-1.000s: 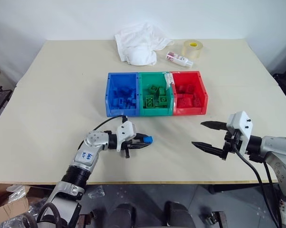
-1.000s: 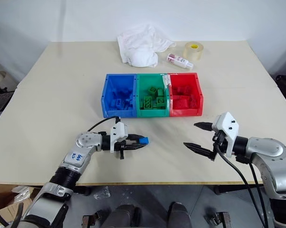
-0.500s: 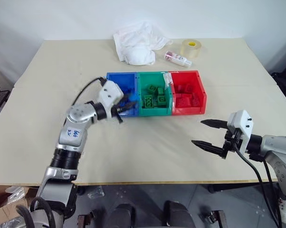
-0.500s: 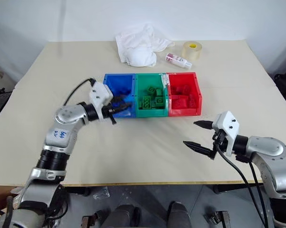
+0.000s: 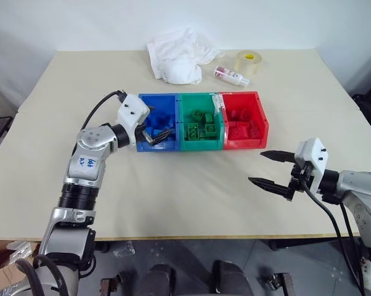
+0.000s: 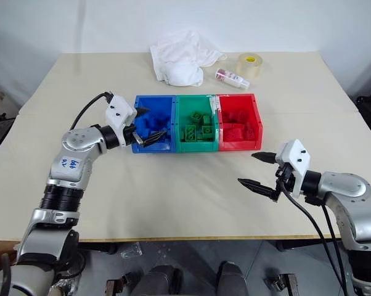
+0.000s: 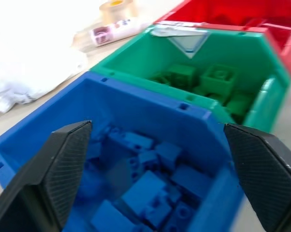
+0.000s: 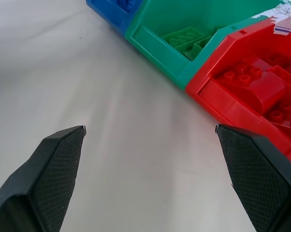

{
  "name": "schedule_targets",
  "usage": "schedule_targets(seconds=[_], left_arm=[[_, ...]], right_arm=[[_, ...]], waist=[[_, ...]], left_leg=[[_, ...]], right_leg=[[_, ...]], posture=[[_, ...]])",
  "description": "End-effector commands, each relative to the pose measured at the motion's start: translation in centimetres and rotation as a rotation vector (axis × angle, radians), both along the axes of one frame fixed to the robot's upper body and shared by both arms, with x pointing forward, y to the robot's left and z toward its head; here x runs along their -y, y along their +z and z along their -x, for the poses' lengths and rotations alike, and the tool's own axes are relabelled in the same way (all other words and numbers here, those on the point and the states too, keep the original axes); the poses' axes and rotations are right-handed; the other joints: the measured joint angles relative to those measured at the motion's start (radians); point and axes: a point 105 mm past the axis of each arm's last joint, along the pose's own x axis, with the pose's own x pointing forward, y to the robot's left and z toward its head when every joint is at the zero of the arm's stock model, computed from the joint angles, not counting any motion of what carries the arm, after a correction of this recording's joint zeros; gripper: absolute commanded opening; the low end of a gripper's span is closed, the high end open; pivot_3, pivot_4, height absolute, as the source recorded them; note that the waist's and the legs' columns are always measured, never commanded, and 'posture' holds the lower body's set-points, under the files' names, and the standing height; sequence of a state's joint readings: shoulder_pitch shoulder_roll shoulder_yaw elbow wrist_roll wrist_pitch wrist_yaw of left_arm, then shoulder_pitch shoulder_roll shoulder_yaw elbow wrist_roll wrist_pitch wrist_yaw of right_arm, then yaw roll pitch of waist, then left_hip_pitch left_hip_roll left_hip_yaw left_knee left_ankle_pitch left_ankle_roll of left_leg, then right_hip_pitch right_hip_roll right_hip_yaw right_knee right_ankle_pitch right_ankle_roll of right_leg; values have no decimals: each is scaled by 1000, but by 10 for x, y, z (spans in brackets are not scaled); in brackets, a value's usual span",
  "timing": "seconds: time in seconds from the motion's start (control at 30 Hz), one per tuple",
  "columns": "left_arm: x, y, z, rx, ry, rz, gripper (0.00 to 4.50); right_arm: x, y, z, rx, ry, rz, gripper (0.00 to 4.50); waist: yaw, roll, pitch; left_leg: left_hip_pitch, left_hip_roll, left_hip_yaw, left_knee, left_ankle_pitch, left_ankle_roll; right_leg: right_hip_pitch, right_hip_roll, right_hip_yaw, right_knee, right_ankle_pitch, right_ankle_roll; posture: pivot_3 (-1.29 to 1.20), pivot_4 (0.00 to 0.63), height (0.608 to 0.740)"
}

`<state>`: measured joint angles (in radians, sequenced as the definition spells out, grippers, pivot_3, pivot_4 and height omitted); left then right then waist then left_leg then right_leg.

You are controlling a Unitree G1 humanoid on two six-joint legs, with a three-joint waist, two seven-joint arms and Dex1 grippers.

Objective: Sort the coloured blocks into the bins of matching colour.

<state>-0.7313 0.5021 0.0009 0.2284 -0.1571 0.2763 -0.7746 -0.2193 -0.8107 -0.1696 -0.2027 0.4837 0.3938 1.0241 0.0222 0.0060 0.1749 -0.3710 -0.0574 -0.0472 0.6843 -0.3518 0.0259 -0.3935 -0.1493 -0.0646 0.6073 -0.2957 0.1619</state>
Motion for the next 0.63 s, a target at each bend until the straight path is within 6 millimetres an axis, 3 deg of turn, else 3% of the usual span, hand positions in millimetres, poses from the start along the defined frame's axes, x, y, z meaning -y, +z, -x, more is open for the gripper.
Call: schedule_targets(seconds=[0.03, 0.17, 0.37, 0.5, 0.63], left_arm=[[-6, 10, 34, 8, -175, 50, 4478], [-44, -4, 66, -18, -209, 73, 4478], [-98, -28, 85, -131, -89, 109, 4478], [-113, -35, 91, -104, -61, 92, 4478], [-112, -37, 93, -87, -83, 90, 4478]], right_arm=[[4, 10, -3, 38, 23, 16, 4500], [14, 11, -8, 22, 53, 57, 4500], [33, 11, -18, -10, 64, 113, 4500], [41, 7, -22, -34, 65, 137, 4500], [41, 7, -27, -30, 62, 134, 4500]], waist=[[-5, 0, 0], [-21, 0, 0], [-20, 0, 0], [-16, 0, 0], [-19, 0, 0]], left_leg=[[0, 0, 0, 0, 0, 0], [0, 1, 0, -1, 0, 0], [0, 1, -1, -1, 0, 0], [0, 0, -2, 0, 0, 0], [0, 1, -1, 0, 0, 0]], right_leg=[[0, 0, 0, 0, 0, 0], [0, 0, 0, -1, 0, 0], [0, 0, 1, -1, 0, 0], [1, -1, 0, -1, 0, 0], [1, -1, 0, -1, 0, 0]], posture=[[0, 150, 740], [0, 150, 740], [0, 150, 740], [0, 150, 740], [0, 150, 740]])
